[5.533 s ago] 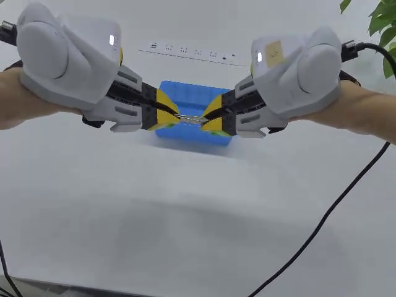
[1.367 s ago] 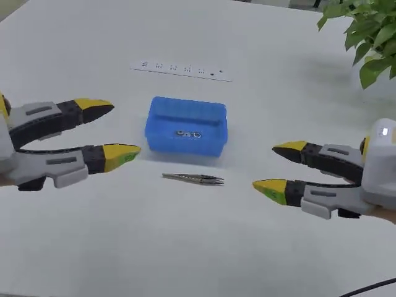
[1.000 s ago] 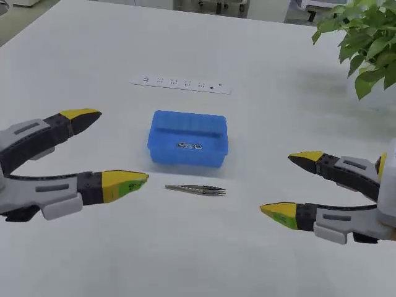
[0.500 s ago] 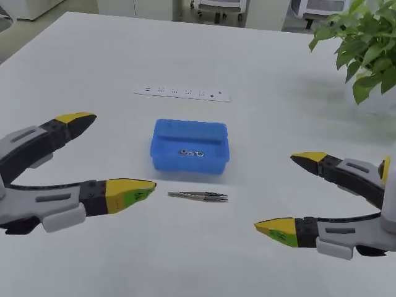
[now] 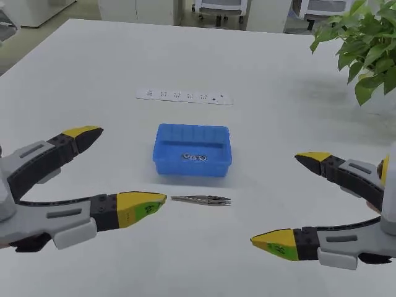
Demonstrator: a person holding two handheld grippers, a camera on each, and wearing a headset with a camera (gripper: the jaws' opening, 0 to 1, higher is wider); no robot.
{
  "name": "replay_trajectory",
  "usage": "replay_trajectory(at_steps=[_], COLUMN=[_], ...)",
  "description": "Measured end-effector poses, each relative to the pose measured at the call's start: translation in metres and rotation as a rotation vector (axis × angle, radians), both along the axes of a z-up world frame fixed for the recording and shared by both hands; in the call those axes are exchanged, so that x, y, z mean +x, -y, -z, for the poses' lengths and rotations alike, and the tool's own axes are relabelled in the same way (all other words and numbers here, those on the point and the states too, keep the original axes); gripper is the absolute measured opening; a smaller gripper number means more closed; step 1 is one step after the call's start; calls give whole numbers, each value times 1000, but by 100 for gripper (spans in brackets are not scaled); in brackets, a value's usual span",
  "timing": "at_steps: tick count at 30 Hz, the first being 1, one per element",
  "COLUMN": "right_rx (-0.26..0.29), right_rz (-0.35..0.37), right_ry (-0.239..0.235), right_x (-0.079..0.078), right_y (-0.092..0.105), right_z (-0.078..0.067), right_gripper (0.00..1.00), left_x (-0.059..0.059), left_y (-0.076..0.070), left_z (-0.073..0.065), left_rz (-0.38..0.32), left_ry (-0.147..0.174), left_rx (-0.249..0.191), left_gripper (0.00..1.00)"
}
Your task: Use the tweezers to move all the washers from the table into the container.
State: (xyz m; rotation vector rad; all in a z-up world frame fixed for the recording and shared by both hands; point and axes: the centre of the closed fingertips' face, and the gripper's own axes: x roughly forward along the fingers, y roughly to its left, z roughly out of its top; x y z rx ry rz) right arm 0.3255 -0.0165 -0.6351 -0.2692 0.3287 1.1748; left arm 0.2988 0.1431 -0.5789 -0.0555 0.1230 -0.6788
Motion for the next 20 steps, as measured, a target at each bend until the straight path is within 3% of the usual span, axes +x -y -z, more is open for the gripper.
replay_trajectory(at_steps=[7,13,20], right_rx=[46,37,33], right_rz=[24,27,33], right_ry=[-3,-13,-25], right_x=[6,5,4], right_y=[-1,3,4], right_z=[-8,-4,-3], right_gripper=[100,100,100], left_x=[-1,-1,0], left_y=[3,-2,-9], left_z=[3,13,11], left_rz=[-7,-10,-31], left_ry=[-13,-37,-32], left_rx=[3,21,12], left_gripper=[100,100,100])
